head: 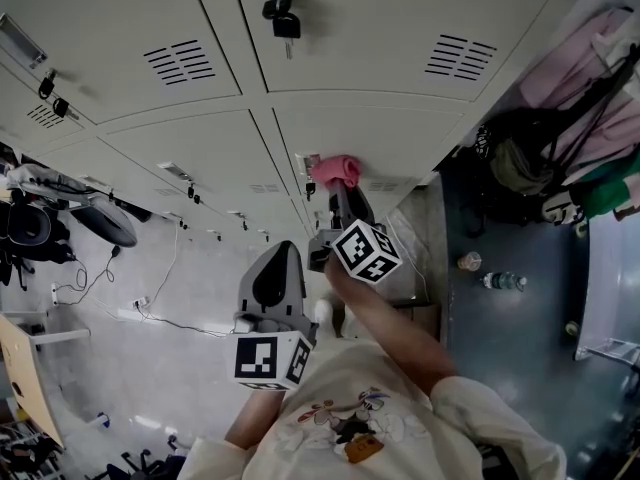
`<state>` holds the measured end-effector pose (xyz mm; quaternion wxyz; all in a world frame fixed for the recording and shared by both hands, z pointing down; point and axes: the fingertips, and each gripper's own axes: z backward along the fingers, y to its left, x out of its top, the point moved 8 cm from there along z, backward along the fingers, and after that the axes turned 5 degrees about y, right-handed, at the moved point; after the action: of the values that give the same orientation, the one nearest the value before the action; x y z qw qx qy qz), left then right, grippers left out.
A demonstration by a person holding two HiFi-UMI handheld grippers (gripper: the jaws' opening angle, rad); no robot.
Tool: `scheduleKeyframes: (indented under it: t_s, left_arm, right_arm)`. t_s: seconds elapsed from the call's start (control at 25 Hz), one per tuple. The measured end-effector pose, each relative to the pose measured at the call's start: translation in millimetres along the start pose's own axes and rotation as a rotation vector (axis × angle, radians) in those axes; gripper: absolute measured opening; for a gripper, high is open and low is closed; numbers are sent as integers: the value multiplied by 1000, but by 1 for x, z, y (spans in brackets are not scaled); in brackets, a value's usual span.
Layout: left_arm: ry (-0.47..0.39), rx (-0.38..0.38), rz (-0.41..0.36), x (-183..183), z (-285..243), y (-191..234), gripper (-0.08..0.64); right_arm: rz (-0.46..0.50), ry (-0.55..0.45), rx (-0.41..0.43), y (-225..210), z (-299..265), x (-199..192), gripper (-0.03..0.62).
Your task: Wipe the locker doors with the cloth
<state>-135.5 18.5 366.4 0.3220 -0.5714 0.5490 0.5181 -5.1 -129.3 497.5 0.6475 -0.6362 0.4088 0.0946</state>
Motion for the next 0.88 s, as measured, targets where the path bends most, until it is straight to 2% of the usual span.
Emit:
scheduleKeyframes:
  t_s: [0.4, 0.88]
  left_arm:
    - [4, 7, -6, 1, -1, 0, 6]
    - [27, 28, -10, -3, 0, 1, 6]
  right_arm:
    - [-38, 91, -106, -39, -9, -34, 83]
    - [-65, 111, -140, -53, -15, -50, 83]
